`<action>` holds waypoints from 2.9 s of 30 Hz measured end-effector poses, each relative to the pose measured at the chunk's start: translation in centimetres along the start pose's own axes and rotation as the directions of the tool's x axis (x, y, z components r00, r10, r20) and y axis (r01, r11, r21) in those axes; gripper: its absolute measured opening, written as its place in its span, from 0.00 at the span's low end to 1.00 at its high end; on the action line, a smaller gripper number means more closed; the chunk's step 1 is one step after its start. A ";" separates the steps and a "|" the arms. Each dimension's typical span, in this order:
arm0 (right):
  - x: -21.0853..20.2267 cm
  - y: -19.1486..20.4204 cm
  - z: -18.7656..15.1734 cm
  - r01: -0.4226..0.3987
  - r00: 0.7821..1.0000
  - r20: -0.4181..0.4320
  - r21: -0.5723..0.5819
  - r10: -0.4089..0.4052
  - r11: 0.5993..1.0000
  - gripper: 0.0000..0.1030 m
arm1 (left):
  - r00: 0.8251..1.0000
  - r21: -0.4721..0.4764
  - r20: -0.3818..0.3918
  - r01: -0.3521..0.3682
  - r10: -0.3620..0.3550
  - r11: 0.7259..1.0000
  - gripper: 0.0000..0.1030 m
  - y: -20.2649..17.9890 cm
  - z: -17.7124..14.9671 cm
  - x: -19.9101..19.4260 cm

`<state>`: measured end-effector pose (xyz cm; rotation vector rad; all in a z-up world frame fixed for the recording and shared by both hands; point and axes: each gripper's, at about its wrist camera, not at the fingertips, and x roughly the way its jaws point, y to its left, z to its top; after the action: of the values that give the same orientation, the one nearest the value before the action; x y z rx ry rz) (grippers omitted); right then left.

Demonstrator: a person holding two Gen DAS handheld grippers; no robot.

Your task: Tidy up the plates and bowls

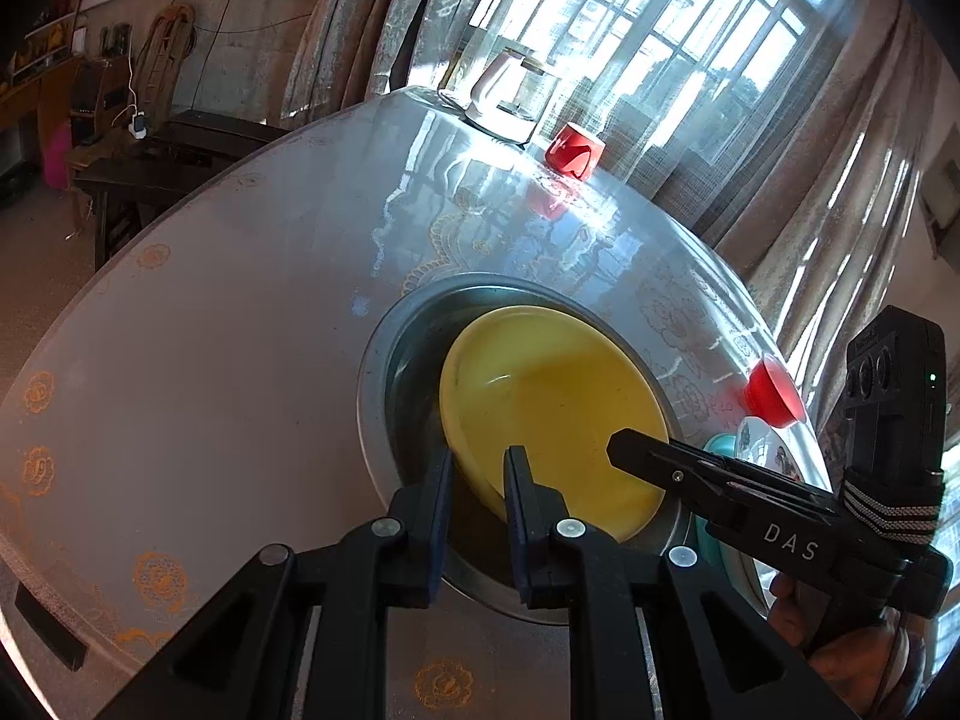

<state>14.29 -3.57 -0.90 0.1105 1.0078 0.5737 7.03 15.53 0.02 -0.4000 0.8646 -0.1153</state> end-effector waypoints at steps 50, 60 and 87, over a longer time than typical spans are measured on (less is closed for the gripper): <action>-0.2 1.5 -0.4 0.124 0.989 0.100 -0.112 -0.113 0.986 0.31 | 0.995 0.092 0.048 -0.094 0.090 0.991 0.22 -1.9 -0.6 1.4; -2.4 1.1 -0.9 0.093 0.986 0.141 -0.063 -0.084 0.994 0.35 | 0.982 0.130 0.110 -0.168 0.154 0.977 0.27 -2.5 -1.0 0.1; -8.1 -5.8 -2.9 0.091 0.962 0.241 0.149 -0.125 0.985 0.45 | 0.974 0.269 0.150 -0.205 0.170 0.941 0.30 -7.3 -2.4 -0.8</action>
<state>11.01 -13.05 1.75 0.2416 0.8013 0.3793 5.13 8.27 2.01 -0.0534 0.7455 -0.0355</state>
